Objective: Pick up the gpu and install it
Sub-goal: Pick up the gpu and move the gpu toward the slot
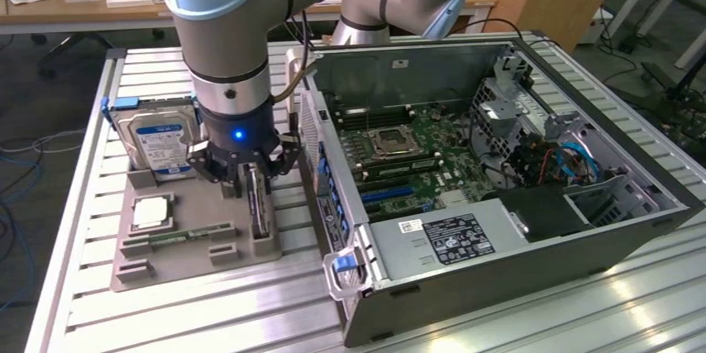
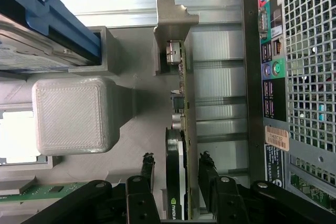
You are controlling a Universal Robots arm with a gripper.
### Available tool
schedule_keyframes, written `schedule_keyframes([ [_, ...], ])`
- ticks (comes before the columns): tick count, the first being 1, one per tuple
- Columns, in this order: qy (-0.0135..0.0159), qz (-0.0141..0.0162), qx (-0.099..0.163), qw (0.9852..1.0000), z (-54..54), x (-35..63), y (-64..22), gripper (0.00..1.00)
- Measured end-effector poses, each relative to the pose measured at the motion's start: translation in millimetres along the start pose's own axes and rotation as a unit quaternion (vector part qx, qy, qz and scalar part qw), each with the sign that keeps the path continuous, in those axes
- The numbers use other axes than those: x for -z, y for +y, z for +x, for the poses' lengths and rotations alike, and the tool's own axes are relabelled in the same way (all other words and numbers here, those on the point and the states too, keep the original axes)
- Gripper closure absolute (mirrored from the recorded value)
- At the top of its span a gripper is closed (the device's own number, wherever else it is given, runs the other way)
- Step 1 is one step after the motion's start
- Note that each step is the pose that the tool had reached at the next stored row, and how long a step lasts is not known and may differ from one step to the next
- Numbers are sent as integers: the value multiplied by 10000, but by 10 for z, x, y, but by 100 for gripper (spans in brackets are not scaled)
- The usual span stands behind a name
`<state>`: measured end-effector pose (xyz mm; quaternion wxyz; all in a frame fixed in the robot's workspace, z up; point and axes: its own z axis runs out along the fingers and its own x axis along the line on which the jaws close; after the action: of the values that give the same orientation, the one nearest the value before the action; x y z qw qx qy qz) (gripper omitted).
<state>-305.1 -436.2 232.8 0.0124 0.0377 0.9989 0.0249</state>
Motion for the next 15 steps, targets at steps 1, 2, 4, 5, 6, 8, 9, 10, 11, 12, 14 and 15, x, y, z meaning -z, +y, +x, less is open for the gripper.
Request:
schedule_keyframes([
  [1, 0, 0, 0, 10000, 0, 0, 0, 55],
  [2, 0, 0, 0, 10000, 0, 0, 0, 55],
  [4, 0, 0, 0, 10000, 0, 0, 0, 61],
  [5, 0, 0, 0, 10000, 0, 0, 0, 61],
  [6, 0, 0, 0, 10000, 0, 0, 0, 61],
  [8, 0, 0, 0, 10000, 0, 0, 0, 61],
  [9, 0, 0, 0, 10000, 0, 0, 0, 61],
  [10, 0, 0, 0, 10000, 0, 0, 0, 61],
  [11, 0, 0, 0, 10000, 0, 0, 0, 61],
  [12, 0, 0, 0, 10000, 0, 0, 0, 61],
  [14, 0, 0, 0, 10000, 0, 0, 0, 61],
  [15, 0, 0, 0, 10000, 0, 0, 0, 61],
])
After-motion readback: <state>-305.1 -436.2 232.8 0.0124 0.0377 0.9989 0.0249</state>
